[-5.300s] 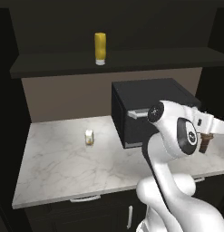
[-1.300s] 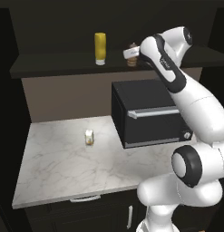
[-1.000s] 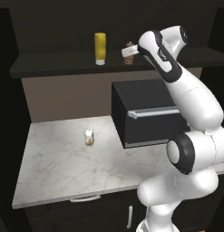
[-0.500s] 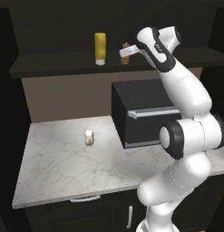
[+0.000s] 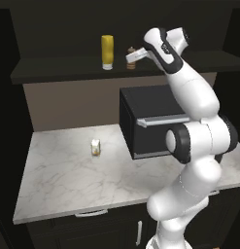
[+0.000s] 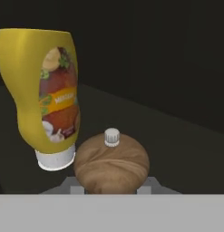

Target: There are various items on the counter. Only move the condiments/shakers into the cabinet.

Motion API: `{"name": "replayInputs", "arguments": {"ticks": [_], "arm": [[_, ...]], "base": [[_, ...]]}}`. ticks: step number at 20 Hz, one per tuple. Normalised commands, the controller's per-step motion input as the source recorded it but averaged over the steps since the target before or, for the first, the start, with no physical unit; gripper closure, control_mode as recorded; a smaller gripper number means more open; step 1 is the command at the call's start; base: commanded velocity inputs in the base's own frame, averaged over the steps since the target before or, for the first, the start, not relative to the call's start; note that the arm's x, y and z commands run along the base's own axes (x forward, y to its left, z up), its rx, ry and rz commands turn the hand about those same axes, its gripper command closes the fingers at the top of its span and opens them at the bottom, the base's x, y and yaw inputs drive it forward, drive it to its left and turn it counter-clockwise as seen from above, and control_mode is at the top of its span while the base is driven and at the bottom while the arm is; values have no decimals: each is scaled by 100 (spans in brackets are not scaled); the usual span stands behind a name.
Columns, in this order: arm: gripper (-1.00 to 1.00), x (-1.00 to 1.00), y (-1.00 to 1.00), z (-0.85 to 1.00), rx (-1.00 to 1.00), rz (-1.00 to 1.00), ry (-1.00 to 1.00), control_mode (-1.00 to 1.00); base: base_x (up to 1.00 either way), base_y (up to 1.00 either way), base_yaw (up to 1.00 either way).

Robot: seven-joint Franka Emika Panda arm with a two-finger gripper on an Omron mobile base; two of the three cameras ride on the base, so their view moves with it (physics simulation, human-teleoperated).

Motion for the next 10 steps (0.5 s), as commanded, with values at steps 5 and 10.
{"name": "replayInputs", "arguments": {"ticks": [5, 10], "arm": [[-100, 13, 13, -11, -4, 4, 0, -100], [-100, -1, -1, 0, -1, 3, 0, -100]], "base": [[0, 0, 0], [0, 0, 0]]}}
